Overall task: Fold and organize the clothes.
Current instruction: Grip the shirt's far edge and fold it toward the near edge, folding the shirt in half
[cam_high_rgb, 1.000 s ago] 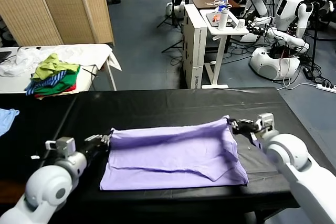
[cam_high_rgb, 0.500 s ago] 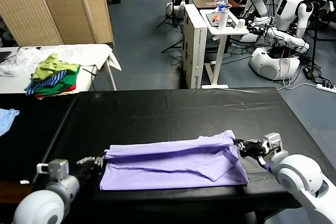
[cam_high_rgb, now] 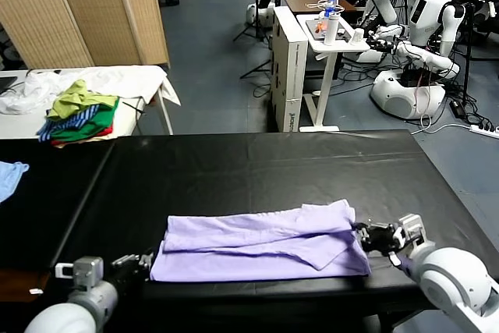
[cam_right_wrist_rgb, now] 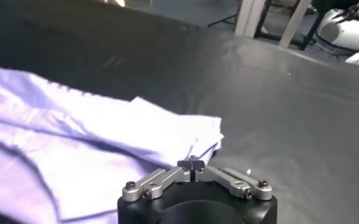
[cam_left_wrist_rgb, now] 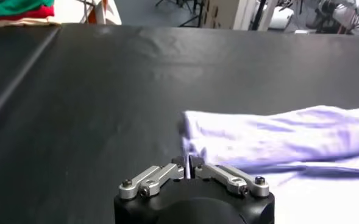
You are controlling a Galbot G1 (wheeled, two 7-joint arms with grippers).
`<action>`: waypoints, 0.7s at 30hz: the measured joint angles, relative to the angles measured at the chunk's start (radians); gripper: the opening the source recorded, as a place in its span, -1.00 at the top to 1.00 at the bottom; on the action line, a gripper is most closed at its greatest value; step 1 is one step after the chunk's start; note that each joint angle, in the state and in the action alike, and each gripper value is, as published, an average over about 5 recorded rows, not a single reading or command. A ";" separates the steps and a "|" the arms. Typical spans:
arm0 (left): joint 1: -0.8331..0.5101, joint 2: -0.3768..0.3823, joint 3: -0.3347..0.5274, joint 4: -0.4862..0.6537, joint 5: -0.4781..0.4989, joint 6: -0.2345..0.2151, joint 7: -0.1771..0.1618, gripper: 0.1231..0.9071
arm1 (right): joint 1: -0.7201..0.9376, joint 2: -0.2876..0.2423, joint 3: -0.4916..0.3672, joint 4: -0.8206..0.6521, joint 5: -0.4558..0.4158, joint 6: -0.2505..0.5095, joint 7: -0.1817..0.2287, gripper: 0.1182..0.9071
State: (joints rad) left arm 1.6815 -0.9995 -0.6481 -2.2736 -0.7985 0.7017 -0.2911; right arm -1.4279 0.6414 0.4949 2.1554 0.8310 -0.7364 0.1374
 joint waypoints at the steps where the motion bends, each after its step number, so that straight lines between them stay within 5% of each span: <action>1: 0.001 -0.002 0.001 0.000 0.001 -0.001 0.000 0.78 | 0.000 0.000 -0.001 0.001 0.000 0.000 0.002 0.94; 5: 0.002 -0.011 0.002 -0.005 0.006 -0.001 -0.008 0.77 | -0.003 0.001 0.004 0.013 0.007 0.000 0.011 0.82; 7: 0.000 -0.017 0.001 -0.012 0.009 0.001 -0.018 0.71 | -0.008 0.004 0.013 0.022 0.010 0.000 0.015 0.57; 16: -0.039 -0.051 -0.027 -0.036 0.002 -0.010 -0.040 -0.57 | -0.052 0.033 0.082 0.062 0.024 0.000 0.023 -0.79; 21: -0.083 -0.066 -0.017 -0.030 -0.024 -0.028 -0.045 -0.96 | -0.032 0.069 0.113 0.047 0.033 0.000 0.026 -0.99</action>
State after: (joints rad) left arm 1.5988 -1.0658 -0.6651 -2.3034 -0.8226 0.6739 -0.3357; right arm -1.4596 0.7107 0.6076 2.2020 0.8637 -0.7364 0.1629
